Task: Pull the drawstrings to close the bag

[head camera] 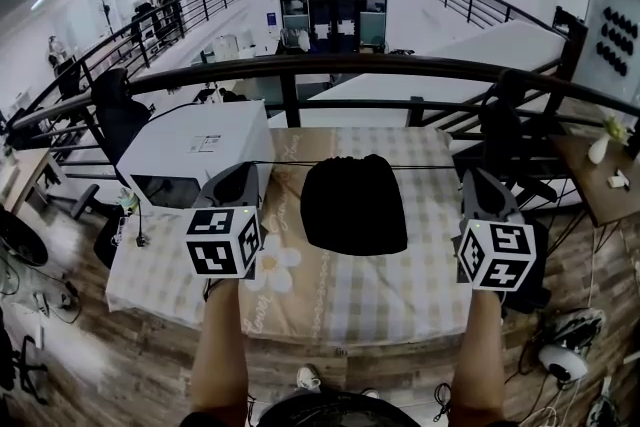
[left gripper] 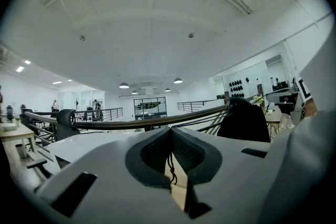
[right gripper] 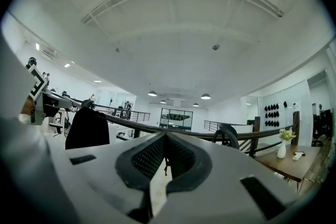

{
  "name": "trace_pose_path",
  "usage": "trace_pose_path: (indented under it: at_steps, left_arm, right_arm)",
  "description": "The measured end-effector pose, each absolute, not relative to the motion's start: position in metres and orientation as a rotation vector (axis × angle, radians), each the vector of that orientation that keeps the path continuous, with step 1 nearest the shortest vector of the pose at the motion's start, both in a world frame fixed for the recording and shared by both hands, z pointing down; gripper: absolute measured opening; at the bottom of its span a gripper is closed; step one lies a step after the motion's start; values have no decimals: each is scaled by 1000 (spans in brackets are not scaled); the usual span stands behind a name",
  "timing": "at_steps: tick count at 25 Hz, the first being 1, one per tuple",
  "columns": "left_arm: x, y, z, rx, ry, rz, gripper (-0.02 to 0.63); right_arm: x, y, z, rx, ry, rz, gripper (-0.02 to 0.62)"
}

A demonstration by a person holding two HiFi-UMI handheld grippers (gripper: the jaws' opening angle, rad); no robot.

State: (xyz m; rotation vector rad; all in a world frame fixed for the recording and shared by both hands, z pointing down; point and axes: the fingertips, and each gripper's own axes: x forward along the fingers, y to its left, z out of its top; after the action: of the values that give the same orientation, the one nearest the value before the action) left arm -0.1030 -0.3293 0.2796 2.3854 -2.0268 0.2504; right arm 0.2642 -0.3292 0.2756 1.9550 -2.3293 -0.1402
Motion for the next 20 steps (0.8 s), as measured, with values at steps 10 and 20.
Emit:
trace_pose_path:
  at_steps: [10,20]
  left_arm:
    - [-108,-329,285,2374,-2025,258,26]
    - [-110,-329,290,2368,-2032,274,26]
  right_arm:
    - [259,-329,276,1948,-2335,-148,20]
    - [257,-329,275,1948,-2329,-167,20]
